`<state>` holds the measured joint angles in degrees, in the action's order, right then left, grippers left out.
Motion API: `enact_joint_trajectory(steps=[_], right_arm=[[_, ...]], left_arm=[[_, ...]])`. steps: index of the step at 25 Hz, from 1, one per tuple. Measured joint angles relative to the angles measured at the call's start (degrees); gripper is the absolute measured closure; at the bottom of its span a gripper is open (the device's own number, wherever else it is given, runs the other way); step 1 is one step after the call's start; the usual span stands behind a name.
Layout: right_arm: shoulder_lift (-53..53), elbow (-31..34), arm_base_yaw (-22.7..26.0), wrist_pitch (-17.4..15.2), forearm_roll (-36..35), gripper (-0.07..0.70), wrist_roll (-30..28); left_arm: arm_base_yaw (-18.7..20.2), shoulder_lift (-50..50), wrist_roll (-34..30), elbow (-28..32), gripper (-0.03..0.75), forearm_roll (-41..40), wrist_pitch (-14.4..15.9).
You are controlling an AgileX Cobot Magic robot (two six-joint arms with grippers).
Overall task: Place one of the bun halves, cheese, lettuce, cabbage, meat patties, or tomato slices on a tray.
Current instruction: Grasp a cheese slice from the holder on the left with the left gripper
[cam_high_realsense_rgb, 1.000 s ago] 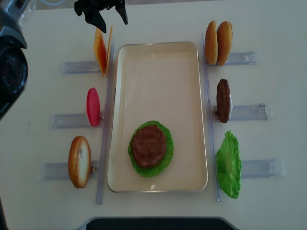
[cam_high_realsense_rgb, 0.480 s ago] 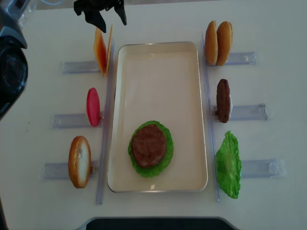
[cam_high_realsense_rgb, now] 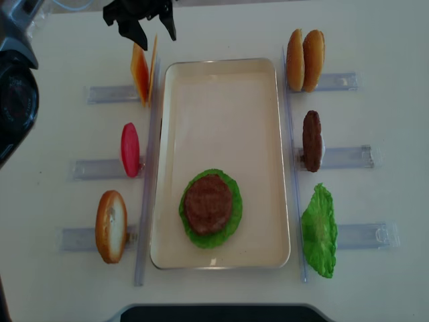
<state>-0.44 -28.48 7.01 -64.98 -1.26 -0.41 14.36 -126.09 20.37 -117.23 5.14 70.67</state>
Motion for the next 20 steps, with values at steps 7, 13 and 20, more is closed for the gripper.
enact_joint_trajectory(steps=[7, 13, 20], right_arm=[[0.0, 0.0, 0.0, 0.0, 0.0, 0.104, 0.0], [0.0, 0.0, 0.0, 0.0, 0.0, 0.104, 0.0], [0.0, 0.0, 0.0, 0.0, 0.0, 0.104, 0.0]], left_arm=[[0.0, 0.0, -1.0, 1.5, 0.176, 0.1, 0.1], [0.0, 0.0, -1.1, 1.5, 0.176, -0.9, 0.1], [0.0, 0.0, -2.3, 1.5, 0.178, -0.9, 0.1]])
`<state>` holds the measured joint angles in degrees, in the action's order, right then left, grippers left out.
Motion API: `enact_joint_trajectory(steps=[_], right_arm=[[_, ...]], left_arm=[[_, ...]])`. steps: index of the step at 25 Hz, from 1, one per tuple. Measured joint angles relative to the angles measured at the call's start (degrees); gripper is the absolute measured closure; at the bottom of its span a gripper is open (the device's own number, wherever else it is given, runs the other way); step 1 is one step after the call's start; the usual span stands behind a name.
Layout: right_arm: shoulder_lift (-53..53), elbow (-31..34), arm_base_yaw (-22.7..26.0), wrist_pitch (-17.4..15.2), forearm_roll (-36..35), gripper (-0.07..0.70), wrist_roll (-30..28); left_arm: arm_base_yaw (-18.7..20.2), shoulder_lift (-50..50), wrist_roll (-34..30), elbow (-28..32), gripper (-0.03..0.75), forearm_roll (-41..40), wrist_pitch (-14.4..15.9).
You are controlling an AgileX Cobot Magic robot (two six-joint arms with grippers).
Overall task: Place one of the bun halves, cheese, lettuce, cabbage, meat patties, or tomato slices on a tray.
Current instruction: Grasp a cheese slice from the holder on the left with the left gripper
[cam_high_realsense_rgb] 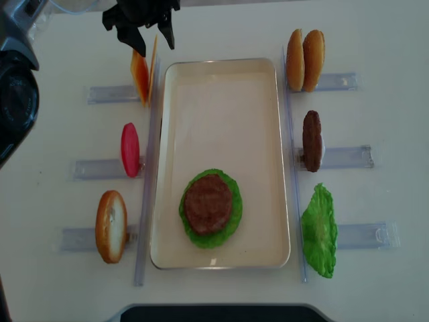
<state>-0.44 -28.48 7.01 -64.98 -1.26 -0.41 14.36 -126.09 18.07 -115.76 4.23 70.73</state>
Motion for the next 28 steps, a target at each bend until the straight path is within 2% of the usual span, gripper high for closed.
enact_joint_trajectory(steps=[28], right_arm=[[0.0, 0.0, 0.0, 0.0, 0.0, 0.104, 0.0]], left_arm=[[0.0, -1.6, 1.9, 0.0, 0.178, -0.6, 0.0]])
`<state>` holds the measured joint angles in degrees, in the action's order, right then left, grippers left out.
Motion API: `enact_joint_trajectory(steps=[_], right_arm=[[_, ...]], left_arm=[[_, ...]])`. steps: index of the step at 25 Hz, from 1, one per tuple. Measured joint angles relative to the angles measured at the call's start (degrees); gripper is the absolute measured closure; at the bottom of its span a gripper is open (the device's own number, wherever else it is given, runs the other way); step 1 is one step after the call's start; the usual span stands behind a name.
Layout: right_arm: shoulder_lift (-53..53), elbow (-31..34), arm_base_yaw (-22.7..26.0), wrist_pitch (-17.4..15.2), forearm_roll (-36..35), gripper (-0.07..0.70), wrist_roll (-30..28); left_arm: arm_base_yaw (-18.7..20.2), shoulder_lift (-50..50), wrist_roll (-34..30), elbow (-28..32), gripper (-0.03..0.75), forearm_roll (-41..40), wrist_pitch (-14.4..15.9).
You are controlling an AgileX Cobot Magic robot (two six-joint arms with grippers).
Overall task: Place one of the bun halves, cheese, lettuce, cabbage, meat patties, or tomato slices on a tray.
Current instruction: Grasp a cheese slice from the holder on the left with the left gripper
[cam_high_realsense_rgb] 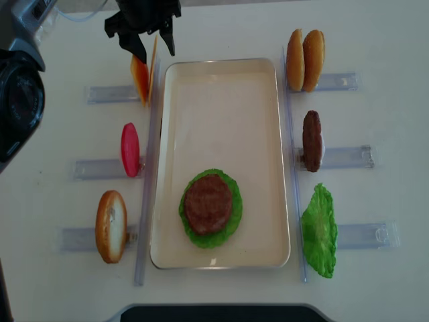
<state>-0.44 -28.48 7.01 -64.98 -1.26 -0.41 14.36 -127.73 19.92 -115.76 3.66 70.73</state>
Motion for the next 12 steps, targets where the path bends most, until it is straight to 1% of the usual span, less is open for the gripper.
enact_joint_trajectory(steps=[12], right_arm=[[0.0, 0.0, 0.0, 0.0, 0.0, 0.104, 0.0]], left_arm=[[0.0, -0.8, 0.0, 0.0, 0.179, -0.5, 0.0]])
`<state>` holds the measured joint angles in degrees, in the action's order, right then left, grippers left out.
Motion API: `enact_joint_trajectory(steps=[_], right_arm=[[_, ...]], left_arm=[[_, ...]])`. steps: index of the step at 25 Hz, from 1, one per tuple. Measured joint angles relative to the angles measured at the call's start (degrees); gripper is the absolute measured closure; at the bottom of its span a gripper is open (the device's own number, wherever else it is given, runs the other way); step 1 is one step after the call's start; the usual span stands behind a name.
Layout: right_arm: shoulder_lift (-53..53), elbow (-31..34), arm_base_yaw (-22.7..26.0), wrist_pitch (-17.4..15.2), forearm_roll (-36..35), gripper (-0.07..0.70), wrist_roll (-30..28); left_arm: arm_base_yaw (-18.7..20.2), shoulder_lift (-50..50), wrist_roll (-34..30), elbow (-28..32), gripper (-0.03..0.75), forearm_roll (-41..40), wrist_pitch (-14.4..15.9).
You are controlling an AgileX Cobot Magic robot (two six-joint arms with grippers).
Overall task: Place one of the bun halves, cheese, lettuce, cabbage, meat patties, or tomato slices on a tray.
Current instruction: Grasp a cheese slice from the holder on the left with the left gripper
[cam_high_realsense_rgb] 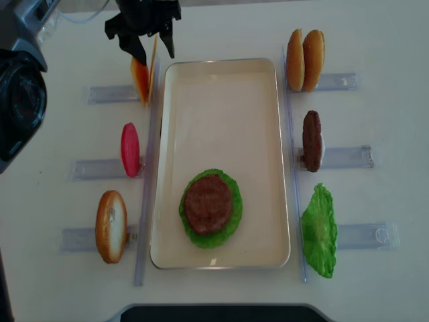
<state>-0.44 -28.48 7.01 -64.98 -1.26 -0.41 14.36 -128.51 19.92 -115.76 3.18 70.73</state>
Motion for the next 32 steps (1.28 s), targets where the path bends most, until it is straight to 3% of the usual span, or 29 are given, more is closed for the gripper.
enact_joint_trajectory(steps=[9, 18, 32], right_arm=[[0.0, 0.0, 0.0, 0.0, 0.0, 0.104, 0.0], [0.0, 0.0, 0.0, 0.0, 0.0, 0.104, 0.0], [0.0, 0.0, 0.0, 0.0, 0.0, 0.104, 0.0]], left_arm=[[0.0, -0.5, -0.9, 0.0, 0.189, -0.6, 0.0], [0.0, -0.5, -2.6, 0.0, 0.307, -1.2, 0.0], [0.0, -0.5, -2.8, 0.0, 0.314, -1.9, 0.0]])
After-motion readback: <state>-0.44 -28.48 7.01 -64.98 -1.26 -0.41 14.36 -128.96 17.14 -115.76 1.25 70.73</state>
